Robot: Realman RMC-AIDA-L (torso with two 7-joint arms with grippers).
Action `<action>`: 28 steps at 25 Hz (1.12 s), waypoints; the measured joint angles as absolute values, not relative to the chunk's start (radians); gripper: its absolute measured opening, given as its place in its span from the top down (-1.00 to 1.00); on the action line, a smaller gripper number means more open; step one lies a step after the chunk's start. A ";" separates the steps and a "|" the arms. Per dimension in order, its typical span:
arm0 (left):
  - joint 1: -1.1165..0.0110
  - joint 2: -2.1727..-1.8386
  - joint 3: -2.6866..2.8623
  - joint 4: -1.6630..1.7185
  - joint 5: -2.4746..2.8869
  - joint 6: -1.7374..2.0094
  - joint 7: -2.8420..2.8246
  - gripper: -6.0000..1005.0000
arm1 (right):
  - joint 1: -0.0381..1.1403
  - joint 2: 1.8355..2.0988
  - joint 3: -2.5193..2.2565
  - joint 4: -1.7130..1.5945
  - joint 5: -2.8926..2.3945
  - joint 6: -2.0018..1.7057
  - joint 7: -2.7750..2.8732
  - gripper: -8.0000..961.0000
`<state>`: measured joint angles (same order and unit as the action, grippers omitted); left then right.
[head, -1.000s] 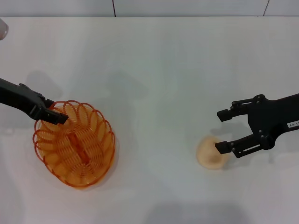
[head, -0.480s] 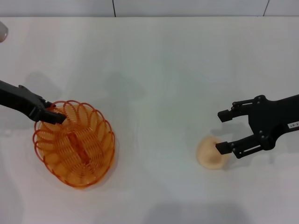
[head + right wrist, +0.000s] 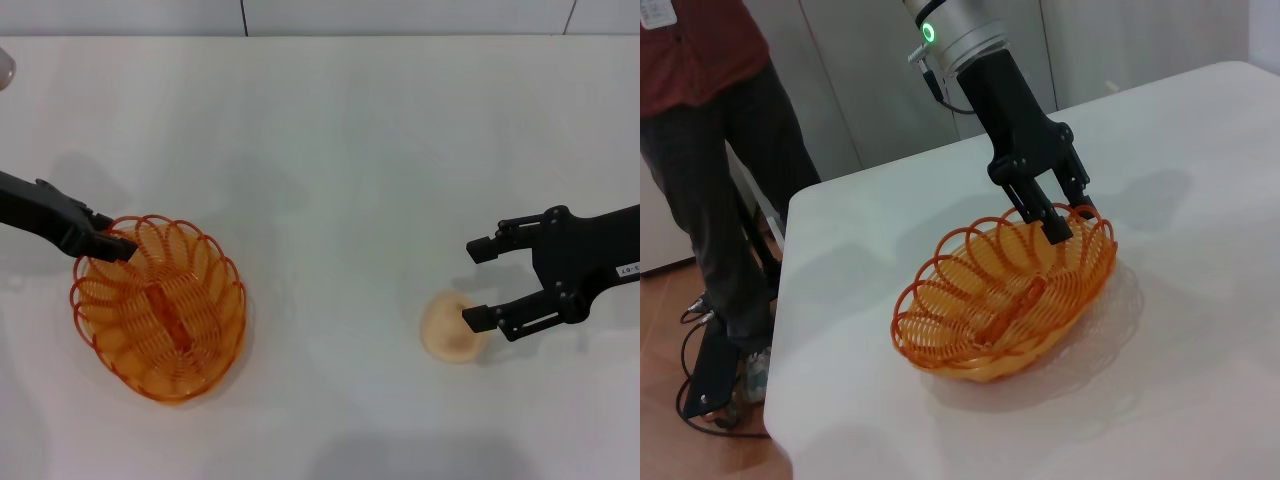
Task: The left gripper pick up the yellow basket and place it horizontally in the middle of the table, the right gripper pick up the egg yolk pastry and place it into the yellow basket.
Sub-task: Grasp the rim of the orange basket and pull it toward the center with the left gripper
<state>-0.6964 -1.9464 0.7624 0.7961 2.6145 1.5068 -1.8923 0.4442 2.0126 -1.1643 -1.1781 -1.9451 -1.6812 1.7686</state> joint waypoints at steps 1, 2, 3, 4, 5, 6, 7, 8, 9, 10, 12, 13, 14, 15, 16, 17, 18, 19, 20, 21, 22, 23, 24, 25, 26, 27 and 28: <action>-0.696 -1.947 0.762 0.796 2.615 1.504 -1.891 0.00 | 0.444 2.013 -1.164 -1.178 -1.945 -1.681 1.769 -0.76; -0.696 -1.947 0.762 0.796 2.615 1.503 -1.890 0.00 | 0.444 2.013 -1.164 -1.178 -1.945 -1.681 1.769 -0.76; -0.696 -1.947 0.762 0.796 2.614 1.501 -1.887 0.00 | 0.444 2.013 -1.164 -1.178 -1.945 -1.681 1.769 -0.76; -0.697 -1.948 0.762 0.796 2.613 1.500 -1.884 0.01 | 0.443 2.013 -1.164 -1.178 -1.945 -1.681 1.769 -0.76; -0.698 -1.948 0.762 0.796 2.612 1.500 -1.880 0.01 | 0.443 2.013 -1.164 -1.178 -1.945 -1.681 1.769 -0.76; -0.699 -1.949 0.762 0.796 2.612 1.500 -1.877 0.02 | 0.443 2.013 -1.164 -1.178 -1.945 -1.681 1.769 -0.76; -0.701 -1.951 0.762 0.796 2.612 1.500 -1.873 0.02 | 0.443 2.013 -1.164 -1.178 -1.945 -1.681 1.769 -0.76; -0.703 -1.951 0.762 0.796 2.612 1.500 -1.869 0.02 | 0.443 2.013 -1.164 -1.178 -1.945 -1.681 1.769 -0.76; -0.704 -1.952 0.762 0.796 2.611 1.500 -1.865 0.03 | 0.443 2.013 -1.165 -1.178 -1.945 -1.681 1.769 -0.76; -0.705 -1.953 0.762 0.796 2.611 1.500 -1.863 0.03 | 0.443 2.013 -1.165 -1.178 -1.945 -1.681 1.769 -0.76; -0.706 -1.954 0.762 0.796 2.610 1.499 -1.859 0.04 | 0.445 2.013 -1.165 -1.178 -1.945 -1.681 1.769 -0.76; -0.707 -1.954 0.762 0.796 2.610 1.499 -1.858 0.05 | 0.446 2.013 -1.165 -1.178 -1.945 -1.681 1.769 -0.76; -0.707 -1.954 0.762 0.796 2.610 1.498 -1.857 0.05 | 0.447 2.013 -1.165 -1.178 -1.945 -1.681 1.769 -0.76; -0.707 -1.955 0.762 0.796 2.610 1.496 -1.855 0.05 | 0.448 2.013 -1.165 -1.178 -1.945 -1.681 1.769 -0.76; -0.707 -1.955 0.762 0.796 2.610 1.494 -1.855 0.06 | 0.448 2.013 -1.165 -1.178 -1.945 -1.681 1.769 -0.76; -0.707 -1.956 0.762 0.796 2.610 1.491 -1.854 0.06 | 0.449 2.013 -1.165 -1.178 -1.945 -1.681 1.769 -0.76; -0.707 -1.957 0.763 0.795 2.610 1.489 -1.854 0.07 | 0.449 2.013 -1.165 -1.178 -1.945 -1.681 1.769 -0.76; -0.707 -1.957 0.764 0.795 2.610 1.487 -1.853 0.07 | 0.450 2.013 -1.164 -1.178 -1.945 -1.681 1.769 -0.76; -0.707 -1.957 0.768 0.794 2.610 1.485 -1.852 0.07 | 0.450 2.013 -1.164 -1.178 -1.945 -1.681 1.769 -0.76; -0.708 -1.958 0.770 0.793 2.610 1.482 -1.852 0.08 | 0.450 2.013 -1.164 -1.178 -1.945 -1.681 1.769 -0.76; -0.710 -1.959 0.773 0.790 2.608 1.478 -1.852 0.08 | 0.450 2.013 -1.164 -1.178 -1.945 -1.681 1.769 -0.76; -0.713 -1.959 0.773 0.785 2.608 1.474 -1.852 0.09 | 0.450 2.013 -1.164 -1.178 -1.945 -1.681 1.769 -0.76; -0.716 -1.960 0.773 0.778 2.609 1.469 -1.852 0.09 | 0.449 2.013 -1.165 -1.178 -1.945 -1.681 1.769 -0.76; -0.719 -1.960 0.773 0.769 2.610 1.464 -1.852 0.10 | 0.449 2.013 -1.165 -1.178 -1.945 -1.681 1.769 -0.76; -0.720 -1.960 0.773 0.767 2.610 1.463 -1.852 0.10 | 0.449 2.013 -1.165 -1.178 -1.945 -1.681 1.769 -0.76; -0.721 -1.961 0.773 0.762 2.611 1.461 -1.852 0.10 | 0.449 2.013 -1.166 -1.178 -1.945 -1.681 1.769 -0.76; -0.722 -1.963 0.773 0.760 2.612 1.459 -1.852 0.11 | 0.449 2.013 -1.166 -1.178 -1.945 -1.681 1.769 -0.76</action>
<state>-0.7221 -1.9626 0.7731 0.7597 2.6120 1.4590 -1.8517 0.4489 2.0126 -1.1657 -1.1780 -1.9451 -1.6813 1.7686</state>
